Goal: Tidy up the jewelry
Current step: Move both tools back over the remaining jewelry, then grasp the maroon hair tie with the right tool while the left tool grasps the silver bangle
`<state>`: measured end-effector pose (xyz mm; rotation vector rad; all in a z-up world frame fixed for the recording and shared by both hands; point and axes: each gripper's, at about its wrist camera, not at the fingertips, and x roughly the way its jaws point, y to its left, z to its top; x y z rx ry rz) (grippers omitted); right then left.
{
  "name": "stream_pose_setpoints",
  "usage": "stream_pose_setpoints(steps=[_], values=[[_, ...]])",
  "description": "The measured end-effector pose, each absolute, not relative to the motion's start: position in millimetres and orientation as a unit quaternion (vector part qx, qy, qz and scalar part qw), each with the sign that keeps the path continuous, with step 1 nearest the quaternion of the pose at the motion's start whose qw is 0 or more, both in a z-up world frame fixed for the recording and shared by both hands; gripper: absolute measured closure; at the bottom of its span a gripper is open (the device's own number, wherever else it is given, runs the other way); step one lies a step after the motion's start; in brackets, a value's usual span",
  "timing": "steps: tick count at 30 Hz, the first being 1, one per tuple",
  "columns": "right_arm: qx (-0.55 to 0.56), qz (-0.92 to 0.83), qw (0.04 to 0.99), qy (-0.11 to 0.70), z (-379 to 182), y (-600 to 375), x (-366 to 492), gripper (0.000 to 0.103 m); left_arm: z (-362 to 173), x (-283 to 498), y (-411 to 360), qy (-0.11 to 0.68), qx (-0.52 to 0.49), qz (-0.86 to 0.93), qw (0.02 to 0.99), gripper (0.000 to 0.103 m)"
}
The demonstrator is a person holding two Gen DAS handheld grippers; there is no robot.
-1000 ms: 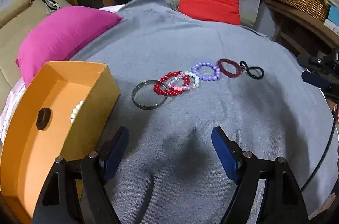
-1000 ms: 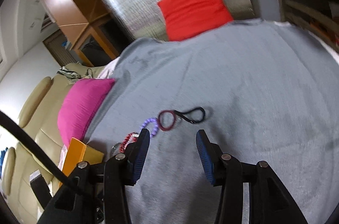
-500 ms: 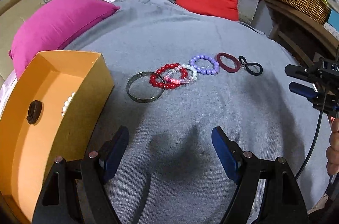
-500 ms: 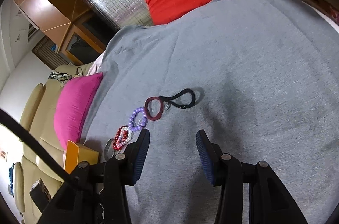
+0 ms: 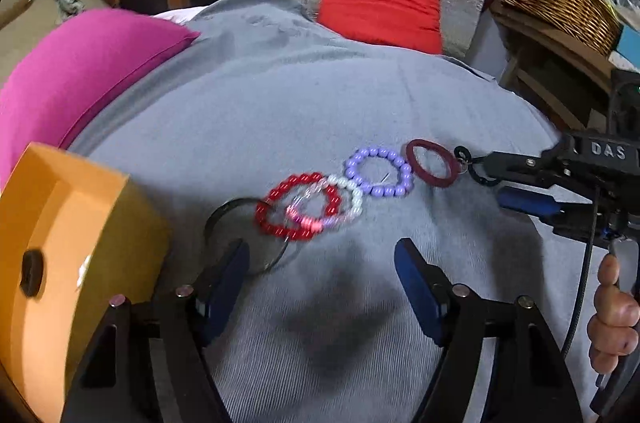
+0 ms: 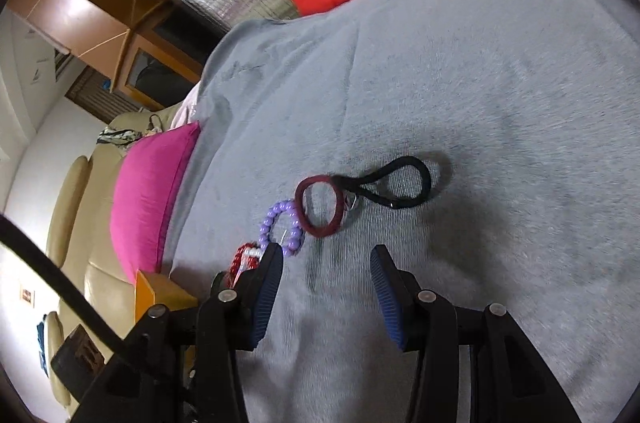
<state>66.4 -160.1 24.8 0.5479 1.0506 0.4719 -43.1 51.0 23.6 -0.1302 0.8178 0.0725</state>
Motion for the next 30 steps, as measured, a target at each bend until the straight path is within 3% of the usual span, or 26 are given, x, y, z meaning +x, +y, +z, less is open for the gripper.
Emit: stream_pose_setpoints(steps=[2, 8, 12, 13, 16, 18, 20, 25, 30], values=[[0.257, 0.214, 0.803, 0.493, 21.7, -154.6, 75.4, 0.06, 21.1, -34.7, 50.2, 0.401, -0.059, 0.032, 0.914, 0.03], [0.223, 0.182, 0.813, 0.506, 13.7, -131.5, 98.8, 0.063, 12.0, -13.7, 54.5, 0.415, -0.054, 0.03, 0.908, 0.03], [0.168, 0.156, 0.837, 0.497, 12.5, -113.4, 110.0, 0.074, 3.9, -3.6, 61.6, 0.427, -0.065, 0.02, 0.901, 0.03], [0.149, 0.151, 0.843, 0.493, 12.4, -108.3, 111.1, 0.08, 3.0, -3.5, 63.2, 0.427, -0.07, 0.016, 0.901, 0.033], [0.115, 0.144, 0.857, 0.481, 11.1, -100.9, 110.6, 0.096, 1.3, -4.1, 65.1, 0.427, -0.088, -0.01, 0.9, 0.062], [0.11, 0.145, 0.86, 0.477, 12.4, -102.2, 108.7, 0.097, 1.5, -5.9, 62.2, 0.425, -0.088, -0.023, 0.901, 0.066], [0.115, 0.146, 0.859, 0.476, 13.3, -105.3, 106.4, 0.097, 3.5, -8.4, 57.4, 0.423, -0.083, -0.037, 0.902, 0.082], [0.134, 0.165, 0.852, 0.478, 20.4, -122.9, 95.4, 0.097, 10.0, -20.6, 46.0, 0.413, -0.081, -0.076, 0.904, 0.093], [0.141, 0.186, 0.843, 0.485, 23.9, -142.4, 77.4, 0.097, 16.1, -36.7, 33.1, 0.414, -0.088, -0.116, 0.899, 0.095]])
